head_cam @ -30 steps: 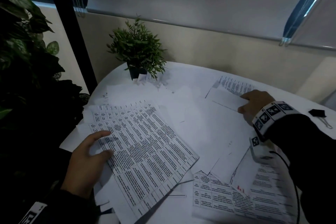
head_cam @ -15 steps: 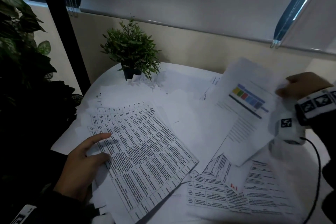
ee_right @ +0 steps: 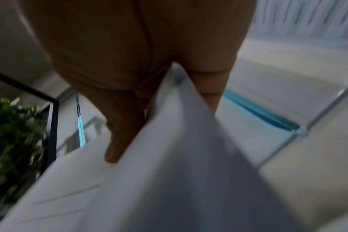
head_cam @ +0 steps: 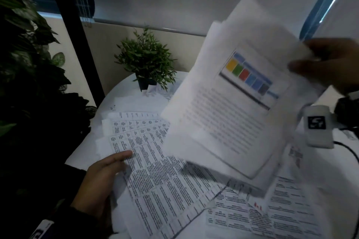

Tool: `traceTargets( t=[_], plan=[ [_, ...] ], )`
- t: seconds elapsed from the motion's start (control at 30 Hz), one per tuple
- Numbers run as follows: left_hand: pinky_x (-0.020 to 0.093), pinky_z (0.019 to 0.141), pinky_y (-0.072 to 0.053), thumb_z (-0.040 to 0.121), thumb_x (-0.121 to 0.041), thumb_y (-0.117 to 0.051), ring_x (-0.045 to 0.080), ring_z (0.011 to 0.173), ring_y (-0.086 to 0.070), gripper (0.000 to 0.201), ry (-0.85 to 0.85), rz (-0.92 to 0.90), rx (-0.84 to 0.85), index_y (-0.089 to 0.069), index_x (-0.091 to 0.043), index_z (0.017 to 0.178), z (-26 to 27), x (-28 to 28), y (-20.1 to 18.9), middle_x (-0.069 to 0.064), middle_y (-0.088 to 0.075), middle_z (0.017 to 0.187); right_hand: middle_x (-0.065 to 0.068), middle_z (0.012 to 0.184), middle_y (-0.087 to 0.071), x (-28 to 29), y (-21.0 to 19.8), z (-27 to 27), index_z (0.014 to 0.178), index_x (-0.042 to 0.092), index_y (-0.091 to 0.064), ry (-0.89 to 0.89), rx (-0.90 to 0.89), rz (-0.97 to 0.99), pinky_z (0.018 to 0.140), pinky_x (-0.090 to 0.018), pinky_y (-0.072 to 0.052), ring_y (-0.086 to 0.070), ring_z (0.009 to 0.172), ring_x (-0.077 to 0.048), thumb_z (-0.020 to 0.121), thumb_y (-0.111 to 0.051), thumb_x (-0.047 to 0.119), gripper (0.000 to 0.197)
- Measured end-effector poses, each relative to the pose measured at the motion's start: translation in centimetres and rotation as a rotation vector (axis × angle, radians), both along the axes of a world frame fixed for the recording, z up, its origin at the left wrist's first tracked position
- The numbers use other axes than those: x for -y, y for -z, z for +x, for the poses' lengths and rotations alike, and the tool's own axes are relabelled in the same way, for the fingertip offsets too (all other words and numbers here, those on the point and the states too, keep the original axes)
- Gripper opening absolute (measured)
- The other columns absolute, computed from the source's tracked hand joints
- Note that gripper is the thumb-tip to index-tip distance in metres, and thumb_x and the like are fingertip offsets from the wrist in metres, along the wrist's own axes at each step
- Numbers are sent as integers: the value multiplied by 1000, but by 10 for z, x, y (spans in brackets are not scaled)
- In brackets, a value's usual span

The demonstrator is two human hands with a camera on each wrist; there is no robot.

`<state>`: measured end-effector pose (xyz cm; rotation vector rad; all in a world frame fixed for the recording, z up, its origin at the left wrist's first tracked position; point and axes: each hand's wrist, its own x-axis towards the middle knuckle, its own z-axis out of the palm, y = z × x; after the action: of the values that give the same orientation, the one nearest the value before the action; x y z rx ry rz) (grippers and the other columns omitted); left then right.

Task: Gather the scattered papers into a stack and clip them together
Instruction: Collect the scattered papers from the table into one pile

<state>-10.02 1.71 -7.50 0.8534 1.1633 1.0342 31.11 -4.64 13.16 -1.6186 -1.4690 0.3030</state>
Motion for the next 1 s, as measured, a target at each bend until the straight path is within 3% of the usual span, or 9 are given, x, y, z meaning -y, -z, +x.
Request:
traceTargets(
  t=[0.1, 0.17, 0.23, 0.37, 0.5, 0.6, 0.77, 0.9, 1.0],
  plan=[
    [43, 100, -45, 75, -37, -67, 31, 108, -65, 55, 49, -168, 267, -65, 0, 115, 1, 8, -7, 15, -68, 116, -1, 77, -73, -25, 39, -70, 81, 21, -72, -233, 56, -226, 61, -17, -51, -61, 61, -1, 67, -80, 23, 15],
    [48, 97, -46, 85, -51, -52, 37, 101, -68, 57, 195, -221, 277, -72, -1, 104, 1, 16, -20, 19, -71, 108, 10, 71, -72, -52, 75, -90, 78, 23, -69, -290, 138, -340, 61, -9, -46, -59, 60, 7, 74, -75, 2, 22],
    [44, 90, -51, 92, -38, -51, 35, 97, -69, 43, 228, -174, 264, -74, -2, 99, 3, 20, -24, 18, -73, 102, 16, 66, -68, -69, 100, -112, 79, 23, -68, -340, 172, -403, 60, -4, -42, -59, 60, 11, 76, -72, -1, 25],
    [28, 68, -59, 88, 1, -57, 27, 79, -73, 15, 93, -80, 144, -68, 11, 86, -1, 11, -15, 20, -73, 88, 11, 74, -71, -79, 117, -126, 83, 24, -70, -400, 79, -379, 67, -13, -49, -64, 69, 0, 77, -71, 0, 25],
    [31, 84, -56, 84, -9, -64, 22, 89, -72, 14, 189, -124, 124, -76, -2, 87, -2, 11, -16, 14, -75, 96, 5, 67, -68, -71, 107, -116, 71, 27, -74, -552, -182, -372, 64, -16, -48, -60, 66, -5, 72, -69, -3, 30],
    [43, 95, -51, 90, -10, -58, 34, 103, -67, 27, 278, -99, 119, -65, 5, 111, -2, 10, -15, 21, -69, 111, 4, 68, -67, -65, 103, -117, 71, 26, -74, -611, -297, -391, 63, -17, -50, -61, 67, -7, 67, -66, 5, 22],
    [63, 97, -43, 91, 3, -50, 46, 108, -61, 27, 219, -104, 238, -57, 16, 114, -3, 8, -6, 31, -63, 116, -10, 98, -67, -68, 119, -121, 104, 23, -63, -382, -314, -344, 67, -16, -53, -66, 84, -12, 70, -71, 6, 39],
    [46, 80, -58, 81, 6, -62, 44, 95, -67, 24, 115, -45, 151, -63, 14, 103, -4, 5, -5, 28, -70, 101, -7, 96, -64, -54, 142, -119, 122, 21, -48, -50, -536, -409, 58, -25, -51, -67, 72, -13, 80, -70, 23, 47],
    [37, 81, -59, 67, 0, -71, 39, 98, -68, 42, 50, -17, 193, -63, 13, 105, -5, 3, -2, 26, -70, 104, -7, 81, -66, -33, 166, -133, 114, 8, -54, -100, -648, -597, 48, -23, -50, -65, 55, -11, 77, -73, 23, 44]
  ],
)
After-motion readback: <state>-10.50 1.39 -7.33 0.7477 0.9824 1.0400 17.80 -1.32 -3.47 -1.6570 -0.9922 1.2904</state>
